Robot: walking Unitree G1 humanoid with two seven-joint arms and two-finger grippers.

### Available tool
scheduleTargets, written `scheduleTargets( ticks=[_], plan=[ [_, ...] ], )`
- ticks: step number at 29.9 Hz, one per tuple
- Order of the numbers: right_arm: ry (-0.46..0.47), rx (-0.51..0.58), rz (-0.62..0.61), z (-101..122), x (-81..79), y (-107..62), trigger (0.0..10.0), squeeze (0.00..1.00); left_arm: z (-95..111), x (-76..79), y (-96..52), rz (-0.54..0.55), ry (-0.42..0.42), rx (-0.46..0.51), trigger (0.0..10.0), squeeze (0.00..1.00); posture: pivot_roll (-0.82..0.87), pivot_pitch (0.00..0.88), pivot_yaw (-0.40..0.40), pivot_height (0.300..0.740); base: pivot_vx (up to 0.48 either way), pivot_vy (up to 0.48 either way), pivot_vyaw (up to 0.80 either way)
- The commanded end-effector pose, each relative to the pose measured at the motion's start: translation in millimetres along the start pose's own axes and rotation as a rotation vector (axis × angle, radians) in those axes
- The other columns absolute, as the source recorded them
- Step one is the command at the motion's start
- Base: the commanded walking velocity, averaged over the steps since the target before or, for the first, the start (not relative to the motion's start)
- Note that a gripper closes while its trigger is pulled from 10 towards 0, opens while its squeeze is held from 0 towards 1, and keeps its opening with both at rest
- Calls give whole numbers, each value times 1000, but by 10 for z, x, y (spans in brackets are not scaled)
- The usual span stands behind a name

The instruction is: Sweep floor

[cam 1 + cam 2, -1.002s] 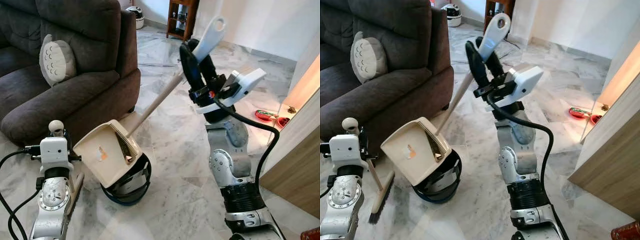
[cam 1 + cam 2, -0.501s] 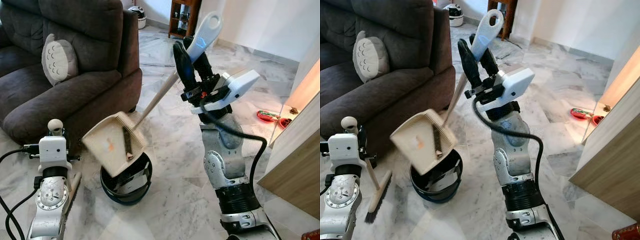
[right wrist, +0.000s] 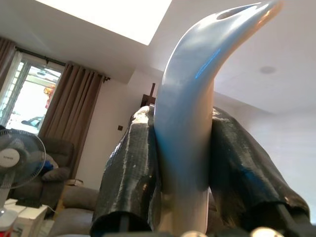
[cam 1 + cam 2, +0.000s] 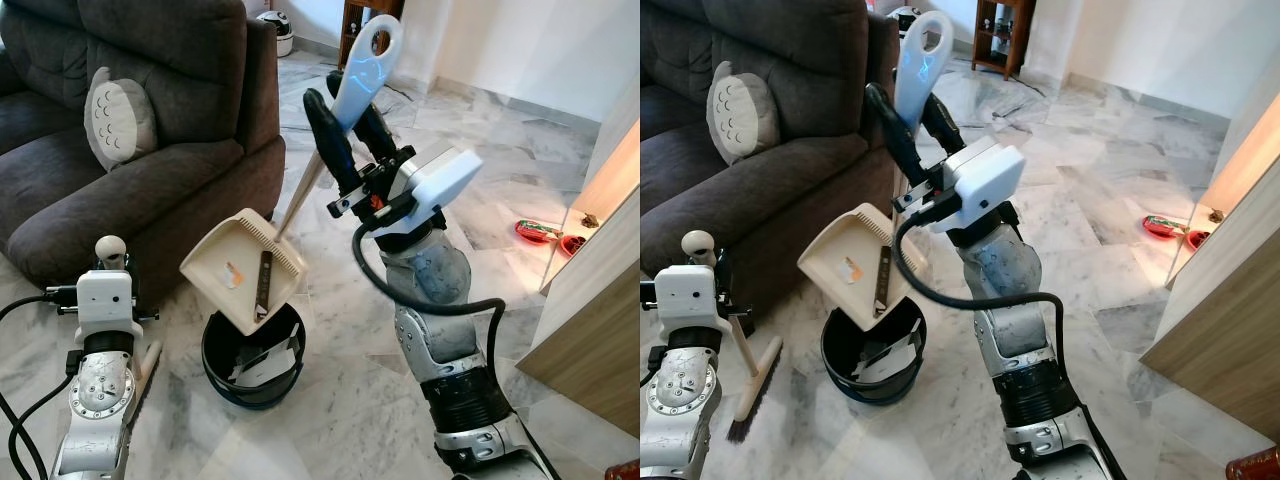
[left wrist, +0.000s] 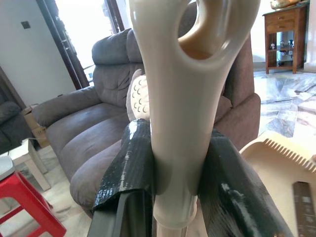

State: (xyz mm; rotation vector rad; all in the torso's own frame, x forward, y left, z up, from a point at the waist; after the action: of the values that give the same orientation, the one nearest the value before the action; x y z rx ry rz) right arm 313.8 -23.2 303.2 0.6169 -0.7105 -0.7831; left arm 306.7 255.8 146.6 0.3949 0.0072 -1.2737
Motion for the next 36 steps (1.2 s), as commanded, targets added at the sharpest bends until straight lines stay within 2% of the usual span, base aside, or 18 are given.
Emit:
scheduleTargets(
  ticks=[1, 21, 31, 36],
  plan=[
    [-54, 118, 5, 260, 1, 72, 10000, 0, 211, -9, 58, -8, 8, 93, 10000, 0, 229, 61, -9, 740, 0, 0, 0],
    [-110, 139, 16, 323, -25, 102, 10000, 0, 210, -9, 62, -7, 9, 95, 10000, 0, 229, 63, -12, 740, 0, 0, 0],
    [-77, 62, 16, 187, -35, 89, 10000, 0, 199, 1, 51, -7, 8, 91, 10000, 0, 224, 64, -16, 740, 0, 0, 0],
    [-89, -12, -36, 47, 59, 70, 10000, 0, 195, 6, 50, -7, 6, 90, 10000, 0, 224, 65, -16, 740, 0, 0, 0]
  ],
)
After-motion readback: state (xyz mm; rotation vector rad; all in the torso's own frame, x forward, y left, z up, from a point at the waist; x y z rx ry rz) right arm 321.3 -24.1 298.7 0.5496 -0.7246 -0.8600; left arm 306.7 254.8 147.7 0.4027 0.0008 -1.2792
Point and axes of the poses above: a point about 5 cm out from each wrist's last joint towards the gripper, its own y axis pointing out of the wrist towards the gripper, its own z axis along the axis of the wrist's last joint, x = y × z, the point moved 4 cm from there along y, pointing out of the wrist towards the gripper, and after that the axes turned 3 degrees about -y, right-handed, at the moved point
